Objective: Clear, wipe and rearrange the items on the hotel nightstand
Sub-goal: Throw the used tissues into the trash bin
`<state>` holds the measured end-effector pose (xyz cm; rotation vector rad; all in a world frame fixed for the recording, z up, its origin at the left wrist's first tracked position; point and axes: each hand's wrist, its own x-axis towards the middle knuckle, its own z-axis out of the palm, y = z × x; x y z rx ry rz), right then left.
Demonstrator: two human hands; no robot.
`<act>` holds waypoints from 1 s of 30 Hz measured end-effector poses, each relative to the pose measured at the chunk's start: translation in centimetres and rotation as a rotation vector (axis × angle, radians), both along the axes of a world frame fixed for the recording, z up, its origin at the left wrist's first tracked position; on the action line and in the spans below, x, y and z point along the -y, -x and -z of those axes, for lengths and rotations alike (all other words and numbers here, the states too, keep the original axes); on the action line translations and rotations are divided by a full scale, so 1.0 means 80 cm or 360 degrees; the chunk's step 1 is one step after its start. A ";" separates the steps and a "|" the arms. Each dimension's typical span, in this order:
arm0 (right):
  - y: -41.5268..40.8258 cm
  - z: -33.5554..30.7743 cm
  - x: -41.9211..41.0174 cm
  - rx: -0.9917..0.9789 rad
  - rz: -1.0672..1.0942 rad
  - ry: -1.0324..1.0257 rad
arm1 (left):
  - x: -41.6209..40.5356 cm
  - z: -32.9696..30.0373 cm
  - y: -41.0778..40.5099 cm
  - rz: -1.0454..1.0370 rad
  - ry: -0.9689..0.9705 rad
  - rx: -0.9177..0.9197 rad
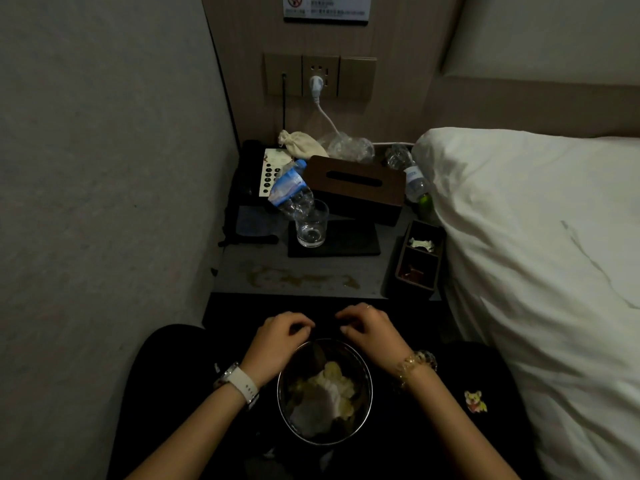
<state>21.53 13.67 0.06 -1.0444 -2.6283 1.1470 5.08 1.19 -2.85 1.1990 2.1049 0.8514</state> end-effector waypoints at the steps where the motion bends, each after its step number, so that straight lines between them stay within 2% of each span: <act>1: 0.004 -0.010 -0.009 -0.0058 0.0010 -0.0001 | -0.007 -0.009 0.009 -0.0044 -0.0090 0.0001; 6: 0.038 -0.057 -0.061 -0.0273 0.0027 -0.0037 | -0.059 -0.062 0.061 -0.0146 -0.0444 -0.0058; 9: 0.065 -0.083 -0.103 -0.0349 0.0035 -0.0074 | -0.098 -0.091 0.096 -0.0158 -0.0499 -0.0077; 13: 0.103 -0.099 -0.162 -0.0438 0.0156 -0.0228 | -0.148 -0.112 0.136 -0.0165 -0.0530 -0.0243; 19: 0.160 -0.095 -0.264 -0.0243 0.0197 -0.0444 | -0.223 -0.125 0.190 -0.0017 -0.0254 -0.0644; 24: 0.199 -0.079 -0.327 -0.0058 0.0203 -0.0517 | -0.260 -0.132 0.210 0.0245 0.0087 -0.0979; 30: 0.229 -0.062 -0.366 0.0212 0.0198 -0.0524 | -0.275 -0.131 0.222 0.0357 0.0272 -0.1178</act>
